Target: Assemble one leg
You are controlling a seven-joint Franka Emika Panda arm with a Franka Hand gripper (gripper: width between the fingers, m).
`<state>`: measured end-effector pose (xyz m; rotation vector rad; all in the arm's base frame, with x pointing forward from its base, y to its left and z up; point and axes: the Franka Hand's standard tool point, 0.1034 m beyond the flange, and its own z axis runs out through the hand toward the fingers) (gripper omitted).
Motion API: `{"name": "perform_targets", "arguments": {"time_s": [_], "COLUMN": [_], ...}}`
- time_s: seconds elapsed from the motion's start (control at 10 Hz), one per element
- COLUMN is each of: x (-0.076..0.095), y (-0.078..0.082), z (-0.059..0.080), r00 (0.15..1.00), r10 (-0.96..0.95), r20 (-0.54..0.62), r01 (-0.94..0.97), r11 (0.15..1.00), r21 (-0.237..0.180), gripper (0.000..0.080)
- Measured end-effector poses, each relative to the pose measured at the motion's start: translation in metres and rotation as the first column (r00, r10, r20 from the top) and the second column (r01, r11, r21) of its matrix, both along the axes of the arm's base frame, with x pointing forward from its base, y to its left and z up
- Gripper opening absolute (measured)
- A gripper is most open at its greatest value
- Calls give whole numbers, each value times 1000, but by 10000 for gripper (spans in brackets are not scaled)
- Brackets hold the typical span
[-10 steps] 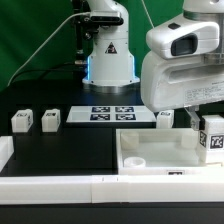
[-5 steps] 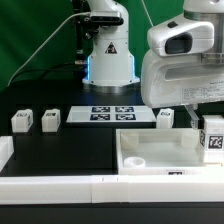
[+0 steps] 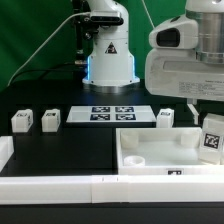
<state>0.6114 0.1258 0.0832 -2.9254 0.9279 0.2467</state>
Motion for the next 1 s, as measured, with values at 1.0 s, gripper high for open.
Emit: {"name": "perform_targets", "arguments": {"time_s": [1.0], "x": [0], "y": [7], "z": [0], "r00": [808], "r10": [-587], "r20": [-45], "r01": [583], "r11": [808], "r21": [-85], "gripper": [305]}}
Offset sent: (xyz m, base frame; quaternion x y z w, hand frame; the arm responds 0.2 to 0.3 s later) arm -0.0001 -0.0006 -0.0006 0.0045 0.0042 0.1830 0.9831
